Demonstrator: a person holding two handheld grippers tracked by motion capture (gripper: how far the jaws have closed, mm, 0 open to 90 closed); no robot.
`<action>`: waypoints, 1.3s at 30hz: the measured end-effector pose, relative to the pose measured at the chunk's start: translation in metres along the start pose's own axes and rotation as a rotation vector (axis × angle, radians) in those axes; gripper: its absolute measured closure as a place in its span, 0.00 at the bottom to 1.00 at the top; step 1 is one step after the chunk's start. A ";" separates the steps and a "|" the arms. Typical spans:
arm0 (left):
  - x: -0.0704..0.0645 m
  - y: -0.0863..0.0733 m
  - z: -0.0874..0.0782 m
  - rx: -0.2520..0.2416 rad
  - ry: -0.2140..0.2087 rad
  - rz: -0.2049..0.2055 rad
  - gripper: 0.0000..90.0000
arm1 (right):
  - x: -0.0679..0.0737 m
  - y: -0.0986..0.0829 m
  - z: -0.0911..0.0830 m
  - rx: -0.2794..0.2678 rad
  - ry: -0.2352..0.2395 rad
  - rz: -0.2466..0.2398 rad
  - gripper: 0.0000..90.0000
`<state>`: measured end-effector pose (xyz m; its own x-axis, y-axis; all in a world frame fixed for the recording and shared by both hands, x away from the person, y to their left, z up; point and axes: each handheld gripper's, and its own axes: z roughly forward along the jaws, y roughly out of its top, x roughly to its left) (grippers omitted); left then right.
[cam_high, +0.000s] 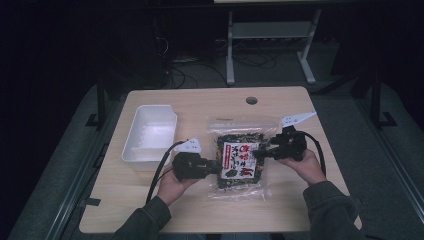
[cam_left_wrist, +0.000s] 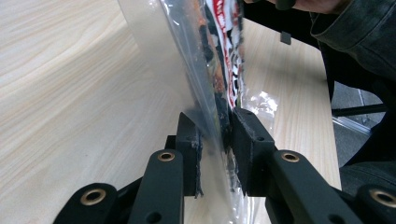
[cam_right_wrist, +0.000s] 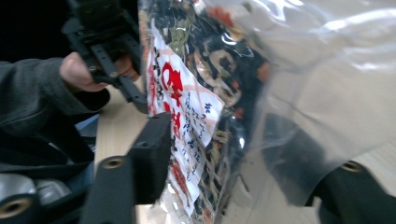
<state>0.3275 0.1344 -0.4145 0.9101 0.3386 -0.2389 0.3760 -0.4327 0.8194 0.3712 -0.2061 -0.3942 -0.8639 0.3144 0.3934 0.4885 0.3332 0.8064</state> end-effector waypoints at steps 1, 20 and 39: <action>0.001 0.000 0.000 0.000 -0.003 -0.004 0.81 | 0.001 0.000 0.000 -0.002 0.015 -0.005 0.58; 0.006 -0.009 -0.014 -0.030 0.088 -0.018 0.59 | 0.018 0.012 -0.002 0.041 0.086 -0.040 0.83; -0.013 -0.031 -0.041 0.017 0.227 0.071 0.40 | 0.030 0.038 -0.011 -0.005 -0.086 -0.039 0.84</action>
<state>0.2972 0.1775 -0.4160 0.8727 0.4850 -0.0566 0.3175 -0.4756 0.8203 0.3624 -0.1939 -0.3463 -0.8686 0.3762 0.3224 0.4536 0.3420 0.8230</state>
